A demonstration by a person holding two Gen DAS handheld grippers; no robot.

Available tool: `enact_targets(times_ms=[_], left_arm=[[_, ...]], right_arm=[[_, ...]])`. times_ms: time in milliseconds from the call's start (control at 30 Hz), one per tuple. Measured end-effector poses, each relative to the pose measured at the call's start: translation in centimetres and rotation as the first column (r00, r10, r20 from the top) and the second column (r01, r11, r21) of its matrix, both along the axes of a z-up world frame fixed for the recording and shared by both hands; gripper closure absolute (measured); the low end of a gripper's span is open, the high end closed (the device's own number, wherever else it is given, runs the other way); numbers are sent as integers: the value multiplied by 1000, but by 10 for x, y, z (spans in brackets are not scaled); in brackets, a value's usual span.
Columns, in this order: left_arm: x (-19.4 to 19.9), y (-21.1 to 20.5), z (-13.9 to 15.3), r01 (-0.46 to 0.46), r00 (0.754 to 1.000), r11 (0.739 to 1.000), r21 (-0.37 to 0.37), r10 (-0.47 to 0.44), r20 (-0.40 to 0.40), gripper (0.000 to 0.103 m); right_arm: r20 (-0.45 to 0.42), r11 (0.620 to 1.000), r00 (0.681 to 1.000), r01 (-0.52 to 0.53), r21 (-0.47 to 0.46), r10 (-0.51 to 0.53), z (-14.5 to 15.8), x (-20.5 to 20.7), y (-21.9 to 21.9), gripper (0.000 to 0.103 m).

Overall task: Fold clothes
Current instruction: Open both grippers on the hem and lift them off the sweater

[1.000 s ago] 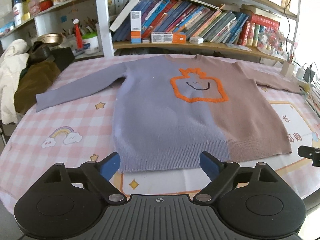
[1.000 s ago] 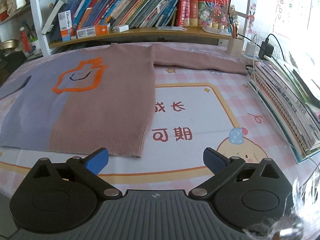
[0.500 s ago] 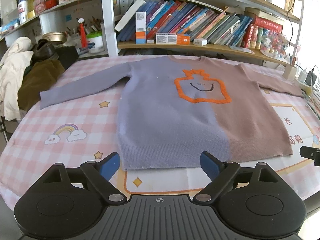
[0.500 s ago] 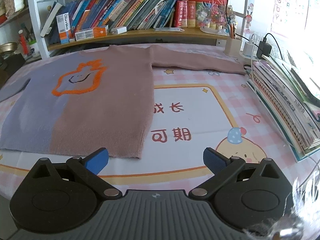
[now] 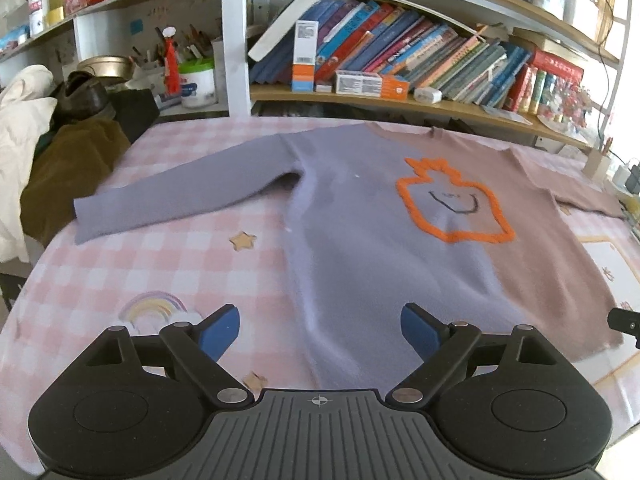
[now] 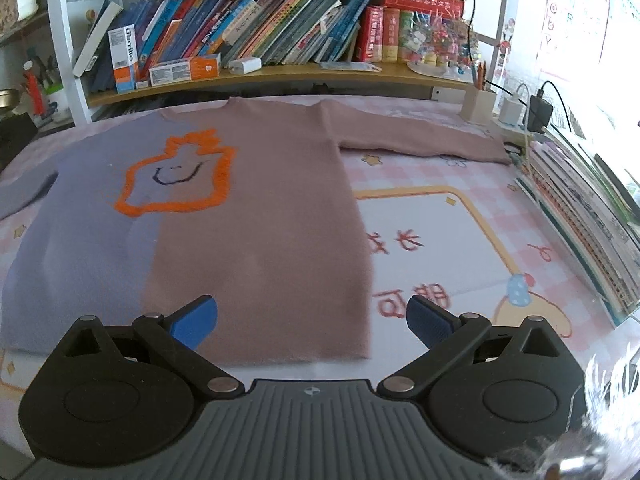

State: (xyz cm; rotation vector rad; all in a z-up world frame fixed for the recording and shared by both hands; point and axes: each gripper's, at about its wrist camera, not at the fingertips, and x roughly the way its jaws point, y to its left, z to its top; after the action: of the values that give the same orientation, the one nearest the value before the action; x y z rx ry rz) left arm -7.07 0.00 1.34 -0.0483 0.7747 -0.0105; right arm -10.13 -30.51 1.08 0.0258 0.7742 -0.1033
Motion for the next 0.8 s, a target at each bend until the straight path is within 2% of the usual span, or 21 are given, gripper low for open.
enact_targets(times_ms=[367,800], left_arm=[[31,51,-5,4,1000,1000,-26,-4,-16,13],[50,75,-11,30,999,999,-45,-32,-34,13]], right_arm=[[-6,999,999,33,-15,-33,0,21,50,1],[-23,997,997,71,-29,-71,-1,29,75,1]])
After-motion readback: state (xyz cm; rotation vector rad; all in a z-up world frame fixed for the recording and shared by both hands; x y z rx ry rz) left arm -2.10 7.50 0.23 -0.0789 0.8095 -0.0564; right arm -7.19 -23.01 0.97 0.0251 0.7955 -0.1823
